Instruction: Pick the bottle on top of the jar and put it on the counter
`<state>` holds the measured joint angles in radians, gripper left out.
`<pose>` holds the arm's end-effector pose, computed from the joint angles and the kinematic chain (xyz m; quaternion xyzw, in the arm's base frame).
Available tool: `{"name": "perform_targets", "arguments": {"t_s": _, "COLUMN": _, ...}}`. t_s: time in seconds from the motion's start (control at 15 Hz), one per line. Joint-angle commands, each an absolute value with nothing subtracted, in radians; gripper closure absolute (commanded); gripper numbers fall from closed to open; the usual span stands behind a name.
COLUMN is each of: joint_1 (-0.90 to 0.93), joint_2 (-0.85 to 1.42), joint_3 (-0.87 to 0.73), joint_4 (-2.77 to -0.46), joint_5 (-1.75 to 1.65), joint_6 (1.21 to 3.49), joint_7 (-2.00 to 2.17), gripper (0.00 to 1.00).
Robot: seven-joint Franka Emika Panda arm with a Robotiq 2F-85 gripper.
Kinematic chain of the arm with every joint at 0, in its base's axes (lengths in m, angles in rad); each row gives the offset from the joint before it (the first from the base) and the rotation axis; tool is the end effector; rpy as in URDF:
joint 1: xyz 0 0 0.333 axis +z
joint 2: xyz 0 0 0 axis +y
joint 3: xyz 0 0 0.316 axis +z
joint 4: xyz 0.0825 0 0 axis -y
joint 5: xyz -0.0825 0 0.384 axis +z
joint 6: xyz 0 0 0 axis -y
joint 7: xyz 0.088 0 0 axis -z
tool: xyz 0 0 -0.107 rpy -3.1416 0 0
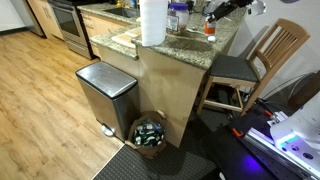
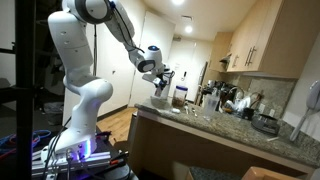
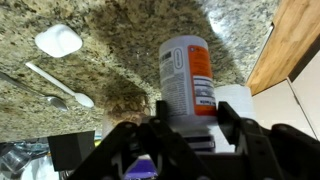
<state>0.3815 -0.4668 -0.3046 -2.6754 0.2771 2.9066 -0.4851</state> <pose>0.4273 0.0132 0.4514 -0.9265 -0.1387 -0.3416 0.0753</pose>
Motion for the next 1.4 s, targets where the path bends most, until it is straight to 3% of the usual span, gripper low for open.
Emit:
{"name": "perform_targets", "arguments": {"t_s": 0.0, "joint_1": 0.382, "joint_2": -0.468, "joint_3": -0.306, "joint_4": -2.675, "joint_5": 0.267, "joint_6": 2.905, "joint_7": -0.475, "gripper": 0.51}}
{"name": "perform_targets", "arguments": {"t_s": 0.07, "joint_1": 0.382, "joint_2": -0.468, "joint_3": -0.306, "joint_4": -2.675, "joint_5": 0.267, "joint_6": 2.905, "joint_7": -0.475, "gripper": 0.51}}
{"name": "perform_targets", "arguments": {"t_s": 0.13, "joint_1": 0.382, "joint_2": -0.468, "joint_3": -0.306, "joint_4": -2.675, "joint_5": 0.267, "joint_6": 2.905, "joint_7": -0.475, "gripper": 0.76}}
{"name": "perform_targets", "arguments": {"t_s": 0.53, "joint_1": 0.426, "joint_2": -0.452, "joint_3": -0.361, "joint_4": -2.669, "joint_5": 0.287, "joint_6": 2.882, "joint_7": -0.539, "gripper": 0.76}}
{"name": "perform_targets", "arguments": {"t_s": 1.07, "joint_1": 0.676, "joint_2": -0.489, "joint_3": -0.578, "joint_4": -2.682, "joint_5": 0.377, "joint_6": 3.016, "joint_7": -0.718, "gripper": 0.76}}
{"name": "perform_targets", "arguments": {"t_s": 1.33, "joint_1": 0.712, "joint_2": -0.475, "joint_3": -0.630, "joint_4": -2.673, "joint_5": 0.330, "joint_6": 3.031, "joint_7": -0.760, "gripper": 0.76}}
